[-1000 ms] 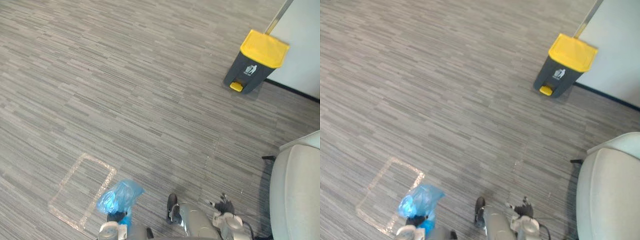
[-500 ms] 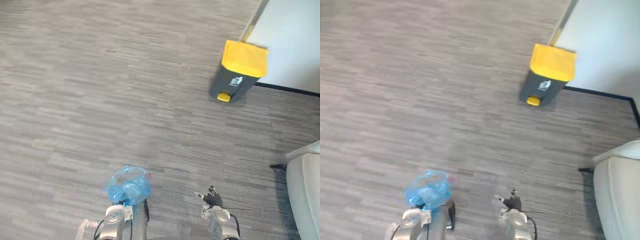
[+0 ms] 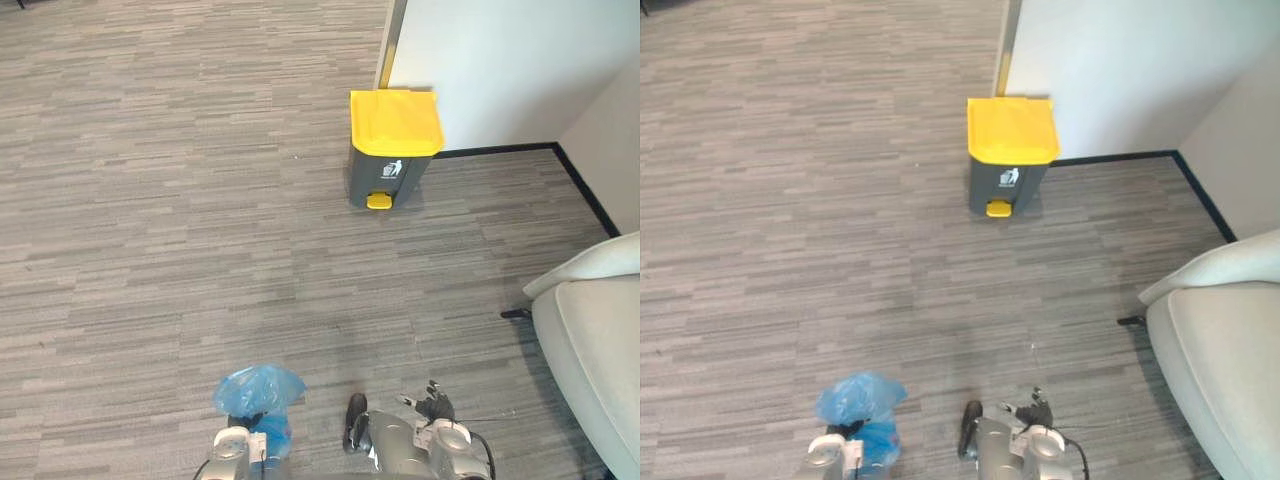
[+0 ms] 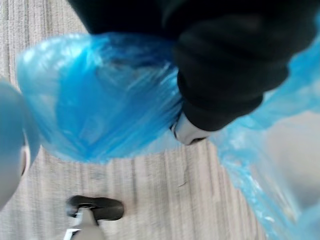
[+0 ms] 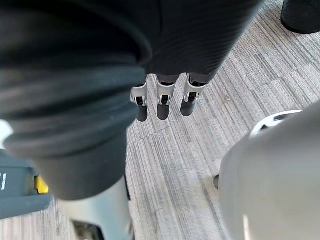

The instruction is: Gather rubbish on tea table into small bin, then transfer packed bag to large trash can.

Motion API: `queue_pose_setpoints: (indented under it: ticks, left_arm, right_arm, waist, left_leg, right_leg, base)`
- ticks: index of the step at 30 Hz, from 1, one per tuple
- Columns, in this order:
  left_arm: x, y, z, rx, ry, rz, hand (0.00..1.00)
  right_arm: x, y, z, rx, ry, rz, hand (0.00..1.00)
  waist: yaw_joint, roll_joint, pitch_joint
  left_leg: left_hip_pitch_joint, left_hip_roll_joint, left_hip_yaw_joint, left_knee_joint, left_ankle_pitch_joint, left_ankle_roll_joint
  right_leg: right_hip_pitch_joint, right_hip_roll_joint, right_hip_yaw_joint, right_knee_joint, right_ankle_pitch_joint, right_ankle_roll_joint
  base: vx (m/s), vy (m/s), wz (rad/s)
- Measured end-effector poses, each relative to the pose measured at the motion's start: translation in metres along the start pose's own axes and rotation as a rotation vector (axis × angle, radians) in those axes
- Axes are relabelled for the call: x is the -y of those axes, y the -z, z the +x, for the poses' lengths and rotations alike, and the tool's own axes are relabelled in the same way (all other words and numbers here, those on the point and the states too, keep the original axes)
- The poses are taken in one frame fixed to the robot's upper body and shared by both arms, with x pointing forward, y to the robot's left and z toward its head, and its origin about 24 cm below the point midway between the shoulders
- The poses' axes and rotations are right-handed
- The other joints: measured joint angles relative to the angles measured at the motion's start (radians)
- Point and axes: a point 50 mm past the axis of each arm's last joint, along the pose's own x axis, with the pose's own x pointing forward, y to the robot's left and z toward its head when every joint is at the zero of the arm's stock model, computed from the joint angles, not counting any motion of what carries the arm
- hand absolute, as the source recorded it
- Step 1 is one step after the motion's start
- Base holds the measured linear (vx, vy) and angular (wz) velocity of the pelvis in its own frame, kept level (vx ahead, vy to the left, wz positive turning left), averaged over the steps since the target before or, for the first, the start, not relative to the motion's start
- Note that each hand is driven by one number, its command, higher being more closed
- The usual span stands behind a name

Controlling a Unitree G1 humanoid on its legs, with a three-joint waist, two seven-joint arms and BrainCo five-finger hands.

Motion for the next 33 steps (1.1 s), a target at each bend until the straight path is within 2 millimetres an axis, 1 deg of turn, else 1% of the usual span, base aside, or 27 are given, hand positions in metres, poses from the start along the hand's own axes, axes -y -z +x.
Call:
queue_pose_setpoints:
  ticks: [2,4,6,7,8,9,10,11,13,14,15,16,17,18,19,20,21,23,25,26,27,28,29,30,31,32,33]
  left_arm:
    - [0.004,-0.009,-0.001,0.044,0.010,-0.031,1.00]
    - [0.006,-0.015,-0.001,0.072,0.015,-0.038,1.00]
    - [0.007,-0.019,-0.002,0.095,0.016,-0.046,1.00]
    - [0.007,-0.020,-0.002,0.097,0.017,-0.047,1.00]
    - [0.008,-0.021,-0.002,0.101,0.019,-0.051,1.00]
    - [0.011,-0.018,-0.003,0.091,0.025,-0.056,1.00]
    - [0.012,-0.016,-0.004,0.086,0.027,-0.059,1.00]
    - [0.013,-0.015,-0.003,0.082,0.027,-0.060,1.00]
    - [0.005,-0.014,-0.003,0.079,0.009,-0.046,1.00]
    - [0.004,-0.014,-0.002,0.074,0.007,-0.042,1.00]
    - [0.004,-0.013,-0.002,0.071,0.006,-0.042,1.00]
    - [0.003,-0.011,-0.002,0.060,0.004,-0.039,1.00]
    - [0.002,-0.008,-0.002,0.051,0.003,-0.032,1.00]
    - [0.001,-0.007,-0.002,0.044,0.001,-0.024,1.00]
    - [-0.002,-0.007,-0.002,0.041,-0.009,-0.016,1.00]
    - [-0.003,-0.006,-0.002,0.038,-0.013,-0.015,1.00]
    - [-0.004,-0.003,-0.002,0.022,-0.020,-0.012,1.00]
    - [-0.005,0.000,-0.002,0.012,-0.022,-0.010,1.00]
    - [-0.004,0.004,-0.002,-0.008,-0.021,-0.006,1.00]
    - [-0.006,0.006,-0.001,-0.020,-0.023,0.002,1.00]
    - [-0.009,0.011,-0.002,-0.041,-0.022,0.029,1.00]
    - [-0.007,0.011,-0.001,-0.048,-0.018,0.031,1.00]
    - [-0.007,0.013,-0.001,-0.057,-0.017,0.031,1.00]
    - [-0.001,0.009,0.000,-0.048,0.003,0.027,1.00]
    - [0.003,0.008,0.000,-0.046,0.009,0.024,1.00]
    - [0.009,0.007,0.000,-0.042,0.021,0.010,1.00]
    - [0.014,0.003,0.000,-0.030,0.032,-0.010,1.00]
  right_arm:
    - [-0.004,-0.001,-0.001,0.007,-0.009,-0.001,0.00]
    - [-0.009,-0.001,-0.001,0.008,-0.022,0.004,0.00]
    - [-0.015,0.001,-0.003,-0.003,-0.030,0.040,0.00]
    - [-0.016,0.003,-0.004,-0.008,-0.029,0.042,0.00]
    - [-0.015,0.007,-0.005,-0.021,-0.021,0.049,0.00]
    - [-0.008,0.009,-0.005,-0.028,-0.001,0.048,0.00]
    - [-0.006,0.011,-0.005,-0.035,0.004,0.047,0.00]
    - [-0.005,0.014,-0.005,-0.052,0.008,0.045,0.00]
    - [-0.010,0.020,-0.009,-0.070,-0.002,0.059,0.00]
    - [-0.012,0.020,-0.009,-0.073,-0.006,0.062,0.00]
    - [-0.012,0.021,-0.009,-0.074,-0.005,0.063,0.00]
    - [-0.012,0.021,-0.009,-0.073,-0.006,0.062,0.00]
    - [-0.011,0.022,-0.010,-0.074,-0.007,0.059,0.00]
    - [-0.010,0.023,-0.011,-0.073,-0.008,0.059,0.00]
    - [-0.011,0.020,-0.010,-0.062,-0.009,0.059,0.00]
    - [-0.011,0.021,-0.010,-0.062,-0.010,0.057,0.00]
    - [-0.011,0.018,-0.010,-0.050,-0.013,0.043,0.00]
    - [-0.012,0.014,-0.008,-0.039,-0.016,0.033,0.00]
    - [-0.012,0.007,-0.005,-0.018,-0.019,0.020,0.00]
    - [-0.011,0.002,-0.002,-0.009,-0.022,0.010,0.00]
    - [-0.007,0.004,-0.001,-0.025,-0.014,-0.003,0.00]
    - [-0.004,0.001,0.001,-0.019,-0.009,-0.011,0.00]
    - [-0.001,-0.001,0.003,-0.017,-0.003,-0.021,0.00]
    - [0.006,-0.002,0.005,-0.025,0.023,-0.006,0.00]
    - [0.008,0.001,0.005,-0.038,0.032,-0.002,0.00]
    - [0.011,0.004,0.004,-0.045,0.043,0.004,0.00]
    - [0.011,0.005,0.003,-0.045,0.041,0.002,0.00]
  waist:
    - [0.016,-0.010,0.006]
    - [0.021,-0.017,0.009]
    - [0.040,-0.021,0.007]
    - [0.043,-0.022,0.007]
    - [0.053,-0.032,0.005]
    - [0.058,-0.021,-0.006]
    - [0.061,-0.009,-0.016]
    - [0.066,-0.018,-0.026]
    - [0.065,-0.057,-0.046]
    - [0.068,-0.062,-0.045]
    - [0.069,-0.062,-0.045]
    - [0.068,-0.062,-0.045]
    - [0.065,-0.060,-0.044]
    - [0.058,-0.056,-0.041]
    - [0.052,-0.067,-0.039]
    - [0.052,-0.070,-0.040]
    - [0.051,-0.069,-0.041]
    - [0.047,-0.065,-0.038]
    - [0.031,-0.050,-0.033]
    - [0.019,-0.039,-0.028]
    - [0.000,-0.052,-0.028]
    - [-0.003,-0.027,-0.020]
    - [0.007,-0.012,-0.022]
    - [0.009,-0.011,-0.012]
    - [0.006,-0.006,-0.011]
    - [0.001,0.002,-0.015]
    - [-0.001,0.007,-0.012]
  left_leg:
    - [-0.103,0.029,0.002,0.224,-0.040,0.004]
    - [-0.168,0.025,0.015,0.231,-0.069,0.022]
    - [-0.235,0.011,0.038,0.050,-0.099,0.054]
    - [-0.242,0.003,0.037,0.011,-0.099,0.054]
    - [-0.253,-0.035,0.028,-0.155,-0.083,0.048]
    - [-0.241,-0.069,-0.006,-0.329,-0.014,0.033]
    - [-0.242,-0.075,-0.023,-0.356,0.056,0.025]
    - [-0.232,-0.095,-0.008,-0.351,0.062,0.040]
    - [-0.222,-0.138,0.034,-0.341,0.011,0.064]
    - [-0.204,-0.147,0.056,-0.317,-0.030,0.077]
    - [-0.187,-0.148,0.066,-0.316,-0.045,0.080]
    - [-0.129,-0.155,0.088,-0.324,-0.080,0.087]
    - [-0.096,-0.161,0.090,-0.329,-0.100,0.094]
    - [-0.078,-0.165,0.093,-0.329,-0.113,0.097]
    - [-0.014,-0.169,0.101,-0.342,-0.144,0.098]
    - [0.006,-0.170,0.104,-0.352,-0.149,0.098]
    - [0.081,-0.167,0.112,-0.410,-0.151,0.094]
    - [0.132,-0.161,0.119,-0.458,-0.150,0.092]
    - [0.186,-0.143,0.121,-0.511,-0.149,0.090]
    - [0.216,-0.128,0.116,-0.541,-0.146,0.084]
    - [0.262,-0.133,0.081,-0.578,-0.138,0.067]
    - [0.271,-0.115,0.059,-0.583,-0.139,0.065]
    - [0.269,-0.103,0.044,-0.581,-0.120,0.062]
    - [0.275,-0.114,-0.012,-0.568,-0.049,0.044]
    - [0.285,-0.113,-0.030,-0.565,-0.031,0.036]
    - [0.278,-0.105,-0.054,-0.511,0.000,0.020]
    - [0.210,-0.080,-0.070,-0.325,0.032,0.002]
  right_leg:
    - [0.088,0.014,0.029,-0.045,-0.010,-0.011]
    - [0.150,0.013,0.051,-0.097,-0.019,-0.005]
    - [0.210,0.005,0.098,-0.130,-0.033,0.017]
    - [0.219,-0.001,0.102,-0.134,-0.037,0.023]
    - [0.235,-0.025,0.126,-0.138,-0.054,0.051]
    - [0.239,-0.035,0.148,-0.137,-0.074,0.086]
    - [0.240,-0.034,0.161,-0.137,-0.083,0.101]
    - [0.243,-0.050,0.191,-0.137,-0.089,0.118]
    - [0.254,-0.106,0.213,-0.138,-0.096,0.134]
    - [0.247,-0.124,0.223,-0.086,-0.098,0.142]
    - [0.233,-0.130,0.231,-0.039,-0.100,0.145]
    - [0.158,-0.149,0.250,0.177,-0.089,0.178]
    - [0.095,-0.163,0.254,0.323,-0.061,0.208]
    - [0.056,-0.170,0.259,0.415,-0.058,0.217]
    - [-0.023,-0.180,0.236,0.574,-0.072,0.204]
    - [-0.038,-0.181,0.225,0.591,-0.078,0.198]
    - [-0.096,-0.181,0.152,0.583,-0.110,0.162]
    - [-0.138,-0.173,0.087,0.515,-0.127,0.134]
    - [-0.187,-0.139,0.041,0.349,-0.112,0.112]
    - [-0.209,-0.096,0.051,0.179,-0.044,0.103]
    - [-0.185,-0.060,0.093,-0.024,0.215,0.056]
    - [-0.169,-0.039,0.083,-0.023,0.218,0.026]
    - [-0.164,-0.032,0.082,-0.019,0.209,0.019]
    - [-0.172,-0.049,0.084,0.059,0.136,0.017]
    - [-0.164,-0.053,0.080,0.079,0.115,0.015]
    - [-0.136,-0.053,0.067,0.092,0.075,0.014]
    - [-0.078,-0.044,0.045,0.064,0.042,0.014]
  base:
    - [0.37,-0.021,-0.42]
    - [0.31,0.021,-0.43]
    - [0.26,0.122,-0.51]
    - [0.36,0.222,-0.42]
    - [0.30,0.241,-0.43]
    - [0.35,0.302,-0.51]
    - [0.24,0.238,-0.50]
    - [0.29,0.234,-0.31]
    - [0.45,0.287,-0.27]
    - [0.39,0.250,-0.33]
    - [0.41,0.280,-0.51]
    - [0.32,0.212,-0.40]
    - [0.33,0.184,-0.30]
    - [0.38,0.087,0.01]
    - [0.32,0.056,0.03]
    - [0.49,0.029,0.00]
    - [0.43,-0.021,-0.03]
    - [0.49,-0.048,-0.02]
    - [0.42,-0.095,0.07]
    - [0.62,-0.190,0.33]
    - [0.63,-0.192,0.28]
    - [0.54,-0.154,0.14]
    - [0.48,-0.181,0.00]
    - [0.37,-0.155,0.07]
    - [0.54,-0.242,0.26]
    - [0.43,-0.184,0.33]
    - [0.50,-0.223,0.33]
